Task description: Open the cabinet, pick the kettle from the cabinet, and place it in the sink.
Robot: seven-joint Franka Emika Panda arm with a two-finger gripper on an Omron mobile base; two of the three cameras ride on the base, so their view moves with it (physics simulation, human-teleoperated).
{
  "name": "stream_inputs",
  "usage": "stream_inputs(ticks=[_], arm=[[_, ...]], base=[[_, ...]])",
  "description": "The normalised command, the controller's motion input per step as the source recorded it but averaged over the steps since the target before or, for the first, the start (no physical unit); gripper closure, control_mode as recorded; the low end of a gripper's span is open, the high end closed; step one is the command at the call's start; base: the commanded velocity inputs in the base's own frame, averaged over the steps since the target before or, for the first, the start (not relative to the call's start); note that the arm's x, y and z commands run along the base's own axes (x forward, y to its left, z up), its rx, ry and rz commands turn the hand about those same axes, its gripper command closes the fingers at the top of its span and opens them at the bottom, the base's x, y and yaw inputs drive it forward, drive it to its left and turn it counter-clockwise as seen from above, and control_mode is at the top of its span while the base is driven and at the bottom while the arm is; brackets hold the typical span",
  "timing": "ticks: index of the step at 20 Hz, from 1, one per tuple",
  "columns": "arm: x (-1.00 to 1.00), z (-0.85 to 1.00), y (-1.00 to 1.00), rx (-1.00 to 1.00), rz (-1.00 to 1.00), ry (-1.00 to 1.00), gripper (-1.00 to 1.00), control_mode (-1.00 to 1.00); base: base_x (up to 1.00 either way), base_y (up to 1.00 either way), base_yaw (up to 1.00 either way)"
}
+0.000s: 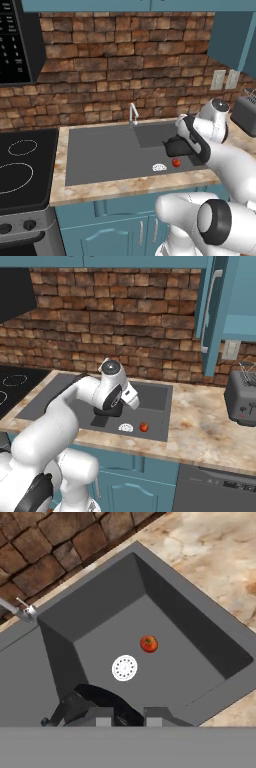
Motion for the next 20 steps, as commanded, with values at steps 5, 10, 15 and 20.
stream_inputs(ticks=[5,10,15,20], arm=[[0.19,-0.12,0.0,0.02,0.05,-0.06,1.0,-1.0],[0.19,-0.12,0.0,0.01,0.05,-0.08,1.0,-1.0],[0.16,-0.13,0.0,0.02,0.04,-0.05,1.0,-1.0],[0.16,-0.14,0.0,0.02,0.04,-0.01,1.0,-1.0]], base=[[0.0,0.0,0.0],[0.0,0.0,0.0],[0.0,0.0,0.0],[0.0,0.0,0.0]])
